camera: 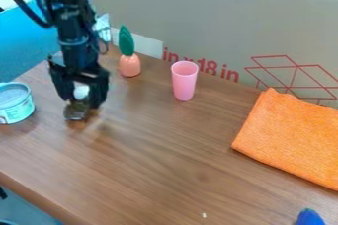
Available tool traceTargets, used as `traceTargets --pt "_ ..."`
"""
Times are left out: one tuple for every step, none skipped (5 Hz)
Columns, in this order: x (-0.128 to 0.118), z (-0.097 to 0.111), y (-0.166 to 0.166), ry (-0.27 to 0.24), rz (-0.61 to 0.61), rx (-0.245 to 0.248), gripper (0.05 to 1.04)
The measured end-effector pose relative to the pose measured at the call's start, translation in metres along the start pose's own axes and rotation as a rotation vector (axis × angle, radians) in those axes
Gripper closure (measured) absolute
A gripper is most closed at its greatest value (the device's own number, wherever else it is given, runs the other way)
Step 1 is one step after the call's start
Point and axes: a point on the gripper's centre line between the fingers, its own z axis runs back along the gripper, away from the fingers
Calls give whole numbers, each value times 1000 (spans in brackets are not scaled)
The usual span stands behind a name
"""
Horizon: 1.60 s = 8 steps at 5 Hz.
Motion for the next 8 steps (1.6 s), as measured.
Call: traceTargets --pt "6 -8 -2 -20 23 -43 83" --pt "9 -14 -5 -31 52 -60 140" --pt "7 -16 -6 -23 46 -48 384" --pt "7 -1 -7 -39 32 -60 496" --pt "16 43 -8 -94 56 -88 501" --pt "35 73 3 -118 88 -78 501" --pt "52 70 17 -83 117 -60 501" --pt "65 67 36 -70 158 -17 501"
